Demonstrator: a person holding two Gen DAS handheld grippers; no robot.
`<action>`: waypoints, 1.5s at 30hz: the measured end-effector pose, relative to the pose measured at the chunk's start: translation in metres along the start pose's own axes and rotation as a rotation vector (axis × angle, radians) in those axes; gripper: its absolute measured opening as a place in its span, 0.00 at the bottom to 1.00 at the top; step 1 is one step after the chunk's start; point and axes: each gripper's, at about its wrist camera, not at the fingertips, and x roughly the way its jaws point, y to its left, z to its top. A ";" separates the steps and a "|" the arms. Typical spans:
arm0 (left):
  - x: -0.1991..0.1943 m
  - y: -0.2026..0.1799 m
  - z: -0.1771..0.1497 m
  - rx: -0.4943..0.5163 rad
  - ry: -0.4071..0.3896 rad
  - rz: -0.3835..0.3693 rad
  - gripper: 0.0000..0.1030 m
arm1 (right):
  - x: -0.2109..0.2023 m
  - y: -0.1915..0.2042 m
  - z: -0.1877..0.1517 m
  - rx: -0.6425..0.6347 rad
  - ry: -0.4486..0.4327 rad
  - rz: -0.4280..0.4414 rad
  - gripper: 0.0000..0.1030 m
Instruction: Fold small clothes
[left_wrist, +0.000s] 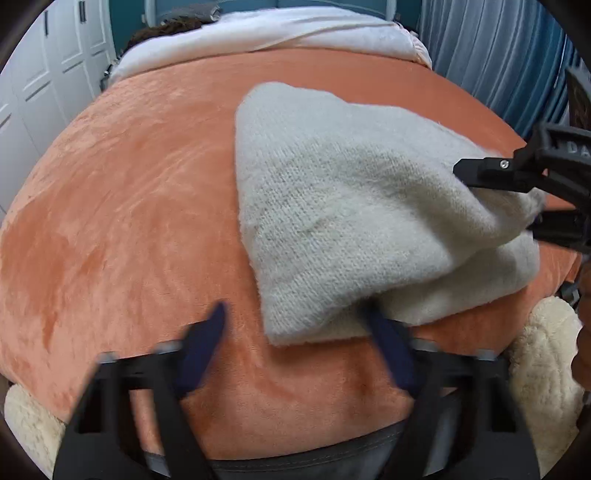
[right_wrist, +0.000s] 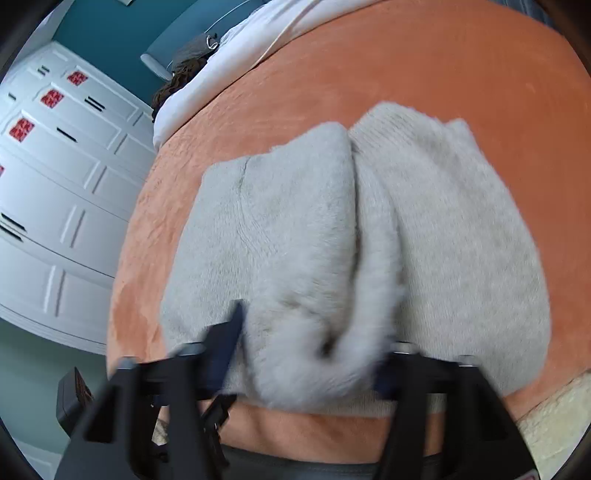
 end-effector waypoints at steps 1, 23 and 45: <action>0.000 0.005 0.004 -0.030 0.021 -0.044 0.22 | -0.010 0.006 0.003 -0.020 -0.028 0.013 0.17; -0.009 0.008 -0.014 -0.115 0.071 -0.136 0.09 | -0.047 -0.089 -0.015 0.152 -0.096 0.046 0.49; -0.041 0.009 -0.022 -0.090 0.036 -0.101 0.14 | -0.021 -0.076 0.040 -0.031 -0.071 -0.104 0.23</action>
